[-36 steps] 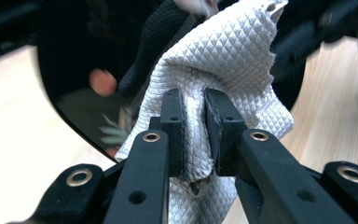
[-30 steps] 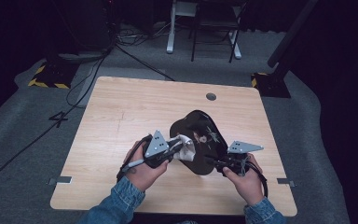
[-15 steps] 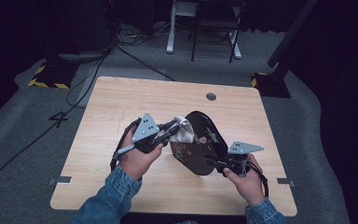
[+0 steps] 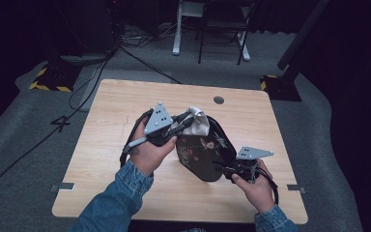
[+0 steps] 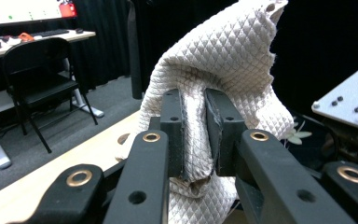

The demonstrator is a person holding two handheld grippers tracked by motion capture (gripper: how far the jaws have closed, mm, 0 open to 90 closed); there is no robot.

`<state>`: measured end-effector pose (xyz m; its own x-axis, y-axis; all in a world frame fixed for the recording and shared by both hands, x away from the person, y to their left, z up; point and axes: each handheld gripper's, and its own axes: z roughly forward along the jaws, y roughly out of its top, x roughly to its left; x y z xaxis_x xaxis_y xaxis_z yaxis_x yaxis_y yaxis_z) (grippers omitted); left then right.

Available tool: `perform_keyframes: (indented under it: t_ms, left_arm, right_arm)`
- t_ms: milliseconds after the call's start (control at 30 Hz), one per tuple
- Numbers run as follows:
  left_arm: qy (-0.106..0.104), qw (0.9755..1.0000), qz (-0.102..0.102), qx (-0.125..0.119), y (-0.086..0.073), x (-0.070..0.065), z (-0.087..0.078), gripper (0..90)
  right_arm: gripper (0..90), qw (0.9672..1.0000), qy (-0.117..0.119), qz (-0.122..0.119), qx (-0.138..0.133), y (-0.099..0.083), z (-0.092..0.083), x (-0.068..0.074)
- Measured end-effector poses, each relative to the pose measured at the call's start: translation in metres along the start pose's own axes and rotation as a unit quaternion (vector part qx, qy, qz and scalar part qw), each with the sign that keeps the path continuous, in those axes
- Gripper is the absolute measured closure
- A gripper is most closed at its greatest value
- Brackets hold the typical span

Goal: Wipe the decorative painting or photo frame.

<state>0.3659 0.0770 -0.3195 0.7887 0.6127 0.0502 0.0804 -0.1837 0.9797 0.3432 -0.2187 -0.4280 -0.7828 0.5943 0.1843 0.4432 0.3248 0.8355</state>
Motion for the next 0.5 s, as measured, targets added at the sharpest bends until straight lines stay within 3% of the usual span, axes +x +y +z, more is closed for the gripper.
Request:
perform_keyframes:
  t_ms: [500]
  left_arm:
    - [0.009,0.9999,-0.012,-0.002,0.006,0.007,0.019,78.3]
  right_arm:
    - [79.4,1.0,0.0,-0.001,0.001,0.0,0.0,0.0]
